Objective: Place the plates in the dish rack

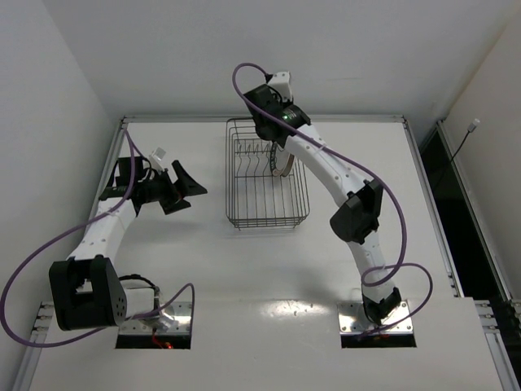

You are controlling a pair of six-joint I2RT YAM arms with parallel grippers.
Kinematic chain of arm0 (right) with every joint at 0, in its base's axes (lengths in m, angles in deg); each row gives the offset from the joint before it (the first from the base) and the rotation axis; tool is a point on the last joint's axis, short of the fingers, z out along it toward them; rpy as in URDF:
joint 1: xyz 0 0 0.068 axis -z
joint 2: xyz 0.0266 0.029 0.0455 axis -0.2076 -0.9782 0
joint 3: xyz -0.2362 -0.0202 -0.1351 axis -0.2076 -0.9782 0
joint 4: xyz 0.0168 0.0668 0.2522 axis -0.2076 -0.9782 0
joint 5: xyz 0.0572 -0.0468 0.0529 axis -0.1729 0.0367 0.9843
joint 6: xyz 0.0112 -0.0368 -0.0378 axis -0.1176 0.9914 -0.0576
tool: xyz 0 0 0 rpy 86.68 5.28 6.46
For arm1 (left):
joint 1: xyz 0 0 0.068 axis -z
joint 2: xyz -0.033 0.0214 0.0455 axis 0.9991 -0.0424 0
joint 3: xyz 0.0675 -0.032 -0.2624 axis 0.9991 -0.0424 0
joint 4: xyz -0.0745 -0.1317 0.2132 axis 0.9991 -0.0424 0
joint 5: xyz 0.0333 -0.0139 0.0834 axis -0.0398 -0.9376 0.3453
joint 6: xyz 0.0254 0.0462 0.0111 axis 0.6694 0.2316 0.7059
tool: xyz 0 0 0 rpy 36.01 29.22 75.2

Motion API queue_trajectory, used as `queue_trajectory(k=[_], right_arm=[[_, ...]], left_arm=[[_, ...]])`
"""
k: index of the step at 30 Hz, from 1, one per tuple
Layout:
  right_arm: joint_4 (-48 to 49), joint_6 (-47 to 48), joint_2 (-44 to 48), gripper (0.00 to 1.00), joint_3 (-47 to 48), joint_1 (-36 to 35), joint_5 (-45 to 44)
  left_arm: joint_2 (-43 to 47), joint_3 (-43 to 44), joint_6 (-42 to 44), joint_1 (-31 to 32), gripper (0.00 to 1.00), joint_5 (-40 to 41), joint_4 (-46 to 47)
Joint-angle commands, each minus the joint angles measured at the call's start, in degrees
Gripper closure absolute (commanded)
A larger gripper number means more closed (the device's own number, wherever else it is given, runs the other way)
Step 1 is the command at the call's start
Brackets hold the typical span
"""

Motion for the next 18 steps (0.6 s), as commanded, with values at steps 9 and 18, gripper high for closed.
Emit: queue_trajectory(k=[9, 18], right_arm=[[-0.32, -2.65, -2.7, 1.0, -0.94, 0.14, 3.57], [-2.51, -3.19, -6.14, 1.0, -1.56, -0.39, 6.92]], left_arm=[[-0.06, 0.31, 0.02, 0.53, 0.13, -1.19, 1.24], [-0.06, 0.32, 0.02, 0.53, 0.13, -1.19, 0.71]])
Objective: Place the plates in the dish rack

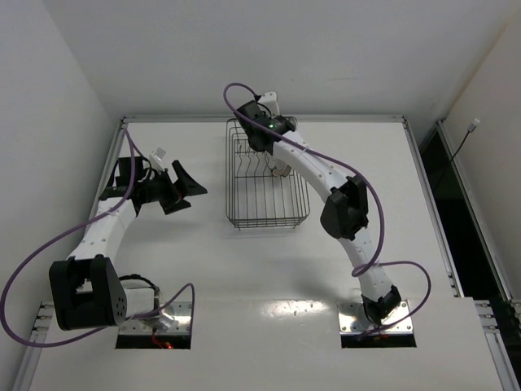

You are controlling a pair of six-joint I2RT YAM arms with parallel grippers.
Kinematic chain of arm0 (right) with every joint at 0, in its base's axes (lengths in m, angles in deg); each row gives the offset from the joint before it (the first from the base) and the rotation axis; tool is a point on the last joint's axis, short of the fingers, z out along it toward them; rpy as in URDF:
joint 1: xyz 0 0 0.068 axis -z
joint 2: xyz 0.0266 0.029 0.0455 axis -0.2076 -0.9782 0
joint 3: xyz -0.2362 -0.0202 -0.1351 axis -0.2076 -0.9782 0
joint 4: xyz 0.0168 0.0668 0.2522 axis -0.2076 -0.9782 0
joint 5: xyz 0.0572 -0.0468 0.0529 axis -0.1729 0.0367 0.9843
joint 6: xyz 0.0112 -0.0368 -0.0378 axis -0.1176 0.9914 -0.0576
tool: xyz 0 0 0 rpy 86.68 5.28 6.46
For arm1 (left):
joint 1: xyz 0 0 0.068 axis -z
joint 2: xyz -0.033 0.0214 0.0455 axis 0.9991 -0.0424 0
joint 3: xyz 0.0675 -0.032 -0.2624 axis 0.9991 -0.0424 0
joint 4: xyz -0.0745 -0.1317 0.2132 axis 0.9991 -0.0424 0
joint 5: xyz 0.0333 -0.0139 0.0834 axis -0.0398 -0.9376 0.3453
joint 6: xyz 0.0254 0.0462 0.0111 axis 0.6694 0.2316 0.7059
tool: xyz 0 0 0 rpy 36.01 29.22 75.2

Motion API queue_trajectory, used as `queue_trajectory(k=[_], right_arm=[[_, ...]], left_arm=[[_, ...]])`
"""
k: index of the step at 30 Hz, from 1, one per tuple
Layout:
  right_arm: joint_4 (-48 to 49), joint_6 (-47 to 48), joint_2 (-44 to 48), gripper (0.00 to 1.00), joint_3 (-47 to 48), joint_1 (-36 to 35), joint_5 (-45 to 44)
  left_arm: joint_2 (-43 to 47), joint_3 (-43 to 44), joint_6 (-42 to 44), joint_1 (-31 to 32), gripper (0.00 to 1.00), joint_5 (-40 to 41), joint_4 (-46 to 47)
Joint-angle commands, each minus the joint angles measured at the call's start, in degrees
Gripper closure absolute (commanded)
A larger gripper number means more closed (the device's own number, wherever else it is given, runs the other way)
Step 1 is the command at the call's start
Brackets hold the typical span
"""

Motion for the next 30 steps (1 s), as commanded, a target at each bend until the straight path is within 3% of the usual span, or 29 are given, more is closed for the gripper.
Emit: queue_trajectory(k=[1, 6, 9, 10, 12, 13, 15, 17, 21, 27, 28, 30], right_arm=[[-1.27, -0.69, -0.43, 1.0, 0.02, -0.28, 0.21], [-2.33, -2.01, 0.35, 1.0, 0.02, -0.28, 4.78], [-2.33, -2.01, 2.54, 0.89, 0.02, 0.25, 9.6], [-2.33, -2.01, 4.38, 0.79, 0.02, 0.77, 12.58], [-3.54, -2.01, 6.58, 0.7, 0.02, 1.3, 14.79], [-4.17, -1.49, 7.9, 0.54, 0.02, 1.83, 16.8], [-5.92, -0.88, 12.03, 0.36, 0.02, 2.7, 18.92], [-9.96, -0.87, 15.02, 0.11, -0.85, 3.59, 21.21], [-12.79, -0.17, 25.46, 0.05, -9.36, 5.69, 26.03], [-11.65, -0.07, 45.15, 0.04, -27.56, 6.75, 32.98], [-11.64, -0.08, 47.44, 0.02, -29.84, 6.75, 33.78], [-8.75, -0.61, 54.38, 0.02, -37.92, 7.28, 35.01]], left_arm=[[0.09, 0.32, 0.05, 0.51, 0.13, -1.11, 0.6], [0.62, 0.32, 0.05, 0.51, 0.13, -1.11, 0.6], [0.62, 0.32, 0.57, 0.51, 0.13, -0.58, 0.6], [0.62, 0.32, 0.57, 0.51, 0.13, -0.58, 0.6], [0.62, 1.02, 0.57, 0.51, 0.13, -0.58, -0.1], [0.62, 1.63, 1.18, -0.02, 0.13, -0.58, -0.1], [0.62, 2.78, 1.19, -0.54, 0.13, -0.58, -0.63], [0.62, 4.26, 1.71, -0.55, 0.12, -0.06, -1.15], [0.62, 6.21, 3.81, -0.55, 0.1, 3.1, -2.56], [1.15, 7.0, 4.62, -2.48, 0.09, 6.27, -3.35], [1.15, 7.0, 4.62, -2.48, 0.0, 6.89, -2.83], [1.67, 7.0, 4.62, -2.48, 0.0, 9.69, -2.83]])
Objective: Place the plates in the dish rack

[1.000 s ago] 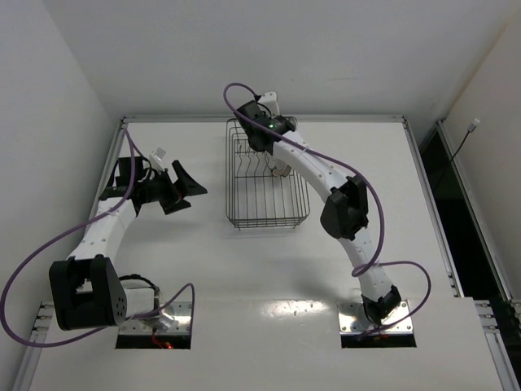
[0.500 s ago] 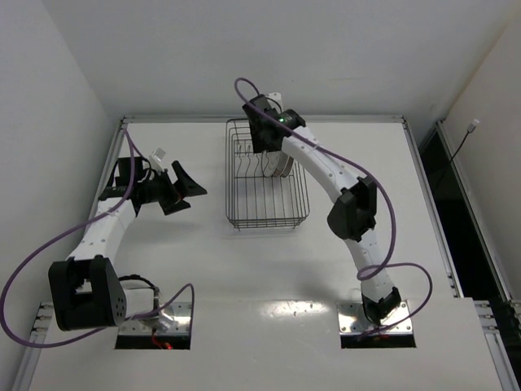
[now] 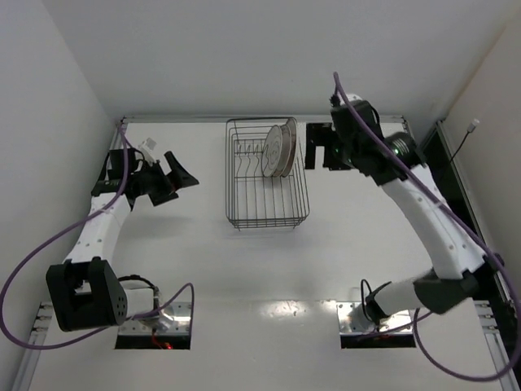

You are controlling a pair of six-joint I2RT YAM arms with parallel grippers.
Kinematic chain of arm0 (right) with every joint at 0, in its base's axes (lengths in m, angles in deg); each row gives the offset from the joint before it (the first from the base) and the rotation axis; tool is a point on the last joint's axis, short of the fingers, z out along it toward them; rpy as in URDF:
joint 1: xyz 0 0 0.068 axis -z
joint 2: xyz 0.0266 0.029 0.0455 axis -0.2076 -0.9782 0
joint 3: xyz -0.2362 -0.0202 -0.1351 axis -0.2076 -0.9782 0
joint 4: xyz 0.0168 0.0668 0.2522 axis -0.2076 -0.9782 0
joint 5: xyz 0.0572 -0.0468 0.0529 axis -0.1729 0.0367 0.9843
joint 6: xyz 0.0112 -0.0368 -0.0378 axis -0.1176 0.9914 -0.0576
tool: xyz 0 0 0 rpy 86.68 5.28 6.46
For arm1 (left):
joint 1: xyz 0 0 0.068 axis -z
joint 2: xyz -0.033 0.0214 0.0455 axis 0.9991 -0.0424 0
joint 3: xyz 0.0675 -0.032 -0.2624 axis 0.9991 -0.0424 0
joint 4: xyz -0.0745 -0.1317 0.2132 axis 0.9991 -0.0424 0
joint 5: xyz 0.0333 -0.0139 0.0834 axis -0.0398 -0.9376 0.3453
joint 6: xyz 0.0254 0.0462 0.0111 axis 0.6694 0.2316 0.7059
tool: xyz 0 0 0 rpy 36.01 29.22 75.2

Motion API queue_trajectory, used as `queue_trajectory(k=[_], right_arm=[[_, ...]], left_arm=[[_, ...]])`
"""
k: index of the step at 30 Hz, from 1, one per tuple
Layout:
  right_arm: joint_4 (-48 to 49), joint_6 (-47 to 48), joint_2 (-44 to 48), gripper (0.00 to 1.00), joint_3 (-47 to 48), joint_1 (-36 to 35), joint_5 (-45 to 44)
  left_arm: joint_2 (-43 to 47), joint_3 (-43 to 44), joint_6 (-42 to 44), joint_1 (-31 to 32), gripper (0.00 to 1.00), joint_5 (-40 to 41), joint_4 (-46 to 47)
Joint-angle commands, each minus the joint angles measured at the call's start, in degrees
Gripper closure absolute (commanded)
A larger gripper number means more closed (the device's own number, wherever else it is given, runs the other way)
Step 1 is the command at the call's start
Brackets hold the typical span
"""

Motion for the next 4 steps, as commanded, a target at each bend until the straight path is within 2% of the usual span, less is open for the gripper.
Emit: queue_trajectory(k=[1, 4], right_arm=[[2.25, -0.82, 6.92, 0.02, -12.86, 0.92, 4.9], [2.35, -0.83, 11.85, 0.0, -17.82, 1.54, 2.27]], left_arm=[[3.22, 2.19, 1.12, -0.45, 0.0, 6.8, -0.23], [7.0, 4.55, 2.95, 0.07, 0.0, 12.88, -2.32]])
